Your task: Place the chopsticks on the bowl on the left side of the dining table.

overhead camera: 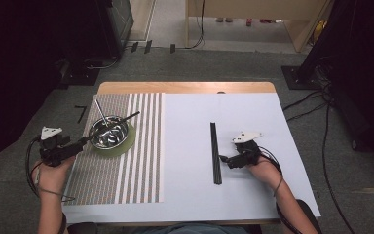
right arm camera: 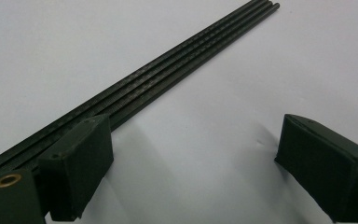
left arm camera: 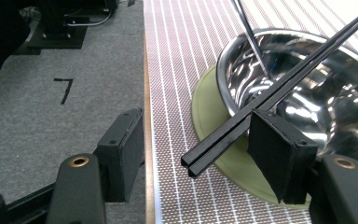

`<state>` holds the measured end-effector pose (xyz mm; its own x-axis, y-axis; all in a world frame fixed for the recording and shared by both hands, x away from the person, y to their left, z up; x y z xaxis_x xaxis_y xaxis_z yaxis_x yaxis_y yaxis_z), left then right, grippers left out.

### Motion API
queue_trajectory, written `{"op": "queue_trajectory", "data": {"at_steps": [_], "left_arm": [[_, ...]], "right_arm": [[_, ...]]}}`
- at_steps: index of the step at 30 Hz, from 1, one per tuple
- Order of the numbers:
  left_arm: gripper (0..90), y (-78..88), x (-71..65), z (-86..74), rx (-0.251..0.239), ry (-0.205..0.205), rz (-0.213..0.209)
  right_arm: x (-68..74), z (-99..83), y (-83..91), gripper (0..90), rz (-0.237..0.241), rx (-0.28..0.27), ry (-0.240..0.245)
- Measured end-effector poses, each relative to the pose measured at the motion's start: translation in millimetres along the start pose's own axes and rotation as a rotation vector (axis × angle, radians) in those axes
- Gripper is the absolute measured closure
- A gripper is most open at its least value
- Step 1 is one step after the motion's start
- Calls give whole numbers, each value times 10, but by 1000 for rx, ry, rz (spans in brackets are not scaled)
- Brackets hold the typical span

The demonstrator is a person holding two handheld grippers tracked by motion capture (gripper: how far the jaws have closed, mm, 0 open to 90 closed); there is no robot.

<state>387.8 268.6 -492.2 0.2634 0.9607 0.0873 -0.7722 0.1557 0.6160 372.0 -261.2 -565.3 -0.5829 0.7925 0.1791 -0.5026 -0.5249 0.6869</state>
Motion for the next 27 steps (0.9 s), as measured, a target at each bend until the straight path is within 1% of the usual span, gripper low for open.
{"op": "queue_trajectory", "data": {"at_steps": [1,3,6,9,10,11,13,14,19,21,27], "left_arm": [[393,13,-4,13,6,11,-5],[408,25,-15,27,13,15,-11],[413,31,-25,57,34,0,-8],[410,43,-47,130,24,12,-17],[409,45,-50,150,23,8,-20],[409,39,-56,166,27,8,-22],[409,25,-54,190,41,-7,-21],[411,16,-58,204,44,-6,-23],[428,-40,-100,281,42,-1,-46],[429,-59,-118,300,48,-3,-50],[428,-126,-206,379,46,-20,-67]], "right_arm": [[0,0,0,101,0,0,0],[0,0,0,101,0,0,-1],[1,-1,1,101,0,1,-2],[0,-1,0,101,0,0,-1],[0,-1,1,102,1,0,-1],[0,-1,1,102,0,0,-1],[1,-1,1,102,0,0,-2],[0,-1,1,102,0,0,-1],[1,-1,0,102,1,-1,-2],[0,-1,1,102,1,-1,-2],[1,-1,1,102,1,-1,-2]]}}
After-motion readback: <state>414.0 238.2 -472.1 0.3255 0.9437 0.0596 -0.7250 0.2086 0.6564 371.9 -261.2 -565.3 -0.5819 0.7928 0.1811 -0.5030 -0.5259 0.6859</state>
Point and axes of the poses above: each handheld gripper's, and its own axes: y roughly backward along the jaws, z roughly out of its top, x roughly to its left, the point moved 9 cm from there along -y, roughly forward along the jaws, and after that the axes turned 12 degrees about -y, right-handed, at the moved point
